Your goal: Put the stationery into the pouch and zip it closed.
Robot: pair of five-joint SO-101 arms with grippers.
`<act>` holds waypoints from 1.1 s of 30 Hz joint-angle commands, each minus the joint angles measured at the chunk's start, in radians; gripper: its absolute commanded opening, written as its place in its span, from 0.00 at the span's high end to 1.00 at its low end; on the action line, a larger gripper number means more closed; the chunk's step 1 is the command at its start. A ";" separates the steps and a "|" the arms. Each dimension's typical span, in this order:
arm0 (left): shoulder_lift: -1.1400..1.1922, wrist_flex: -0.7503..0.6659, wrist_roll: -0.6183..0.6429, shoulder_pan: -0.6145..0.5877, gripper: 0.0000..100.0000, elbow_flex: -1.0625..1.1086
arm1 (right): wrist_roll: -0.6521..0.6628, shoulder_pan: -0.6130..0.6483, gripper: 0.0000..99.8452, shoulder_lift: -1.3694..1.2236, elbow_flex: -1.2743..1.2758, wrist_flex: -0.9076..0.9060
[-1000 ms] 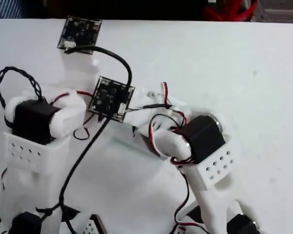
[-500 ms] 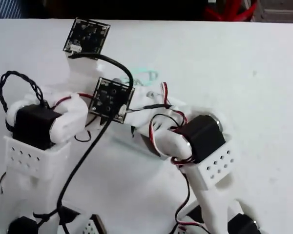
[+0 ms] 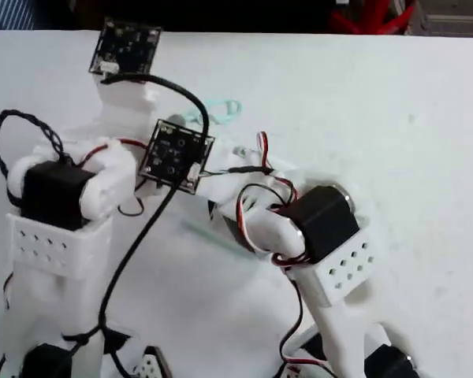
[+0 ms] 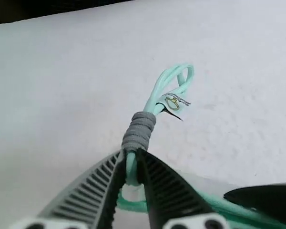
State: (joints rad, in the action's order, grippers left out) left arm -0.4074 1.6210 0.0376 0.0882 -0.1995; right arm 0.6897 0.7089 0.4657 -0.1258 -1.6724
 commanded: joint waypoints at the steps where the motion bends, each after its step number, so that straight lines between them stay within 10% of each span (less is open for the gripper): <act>1: -0.027 -0.051 -0.017 -0.122 0.98 -0.018 | -0.006 -0.012 0.98 0.012 -0.003 -0.019; 33: -0.027 -0.043 -0.061 -0.335 0.87 -0.063 | 0.057 -0.114 0.98 0.191 0.307 0.142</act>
State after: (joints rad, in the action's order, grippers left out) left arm -0.4058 1.5658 -0.0100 -0.2248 -0.2163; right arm 0.7772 0.6260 0.6437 0.1857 -1.5466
